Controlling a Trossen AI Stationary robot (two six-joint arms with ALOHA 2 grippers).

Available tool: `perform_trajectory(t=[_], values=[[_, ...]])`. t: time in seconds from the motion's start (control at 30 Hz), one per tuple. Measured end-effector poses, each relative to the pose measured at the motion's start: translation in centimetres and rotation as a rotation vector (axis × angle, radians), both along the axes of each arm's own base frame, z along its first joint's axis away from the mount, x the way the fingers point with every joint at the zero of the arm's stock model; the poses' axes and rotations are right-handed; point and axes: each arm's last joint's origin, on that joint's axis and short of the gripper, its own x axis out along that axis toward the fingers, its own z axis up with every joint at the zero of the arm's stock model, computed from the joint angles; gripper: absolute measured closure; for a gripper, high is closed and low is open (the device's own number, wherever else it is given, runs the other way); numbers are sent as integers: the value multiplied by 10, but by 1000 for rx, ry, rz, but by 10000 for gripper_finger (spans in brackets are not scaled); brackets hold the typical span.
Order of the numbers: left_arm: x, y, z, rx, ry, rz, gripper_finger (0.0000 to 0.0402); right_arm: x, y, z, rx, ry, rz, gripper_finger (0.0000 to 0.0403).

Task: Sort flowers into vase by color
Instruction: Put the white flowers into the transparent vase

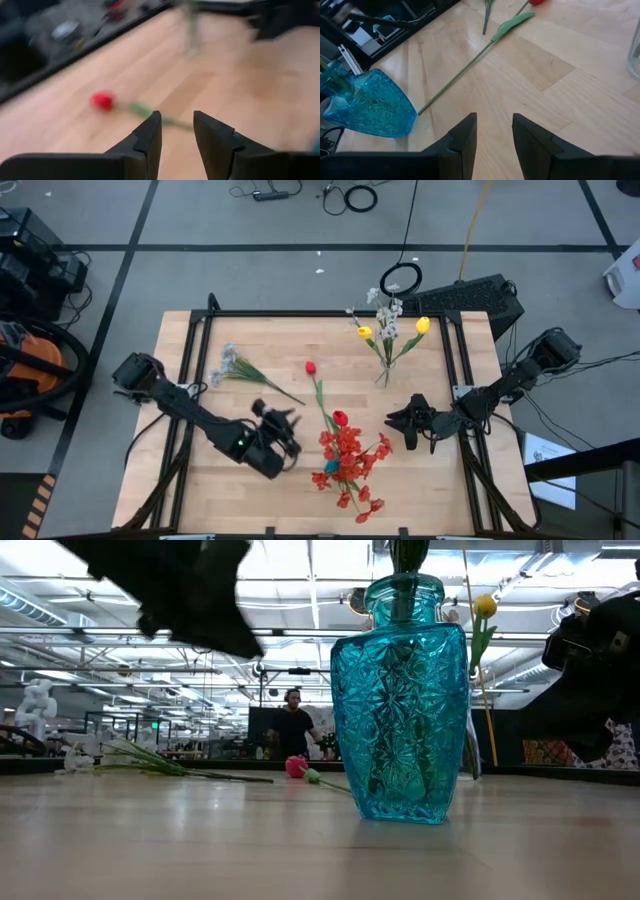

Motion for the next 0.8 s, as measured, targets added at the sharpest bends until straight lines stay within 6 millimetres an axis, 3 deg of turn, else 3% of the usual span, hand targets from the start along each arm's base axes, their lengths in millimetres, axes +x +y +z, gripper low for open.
perform_trajectory(t=[0.27,0.53,0.8], values=[[-23,38,-12,-201,-34,397,281,-1,0,-1,-13,16,1,287],[-15,73,-13,-227,-31,542,281,-2,-1,-4,-29,42,1,287],[-8,133,-17,-399,15,780,281,-2,-1,-4,-30,43,1,287]])
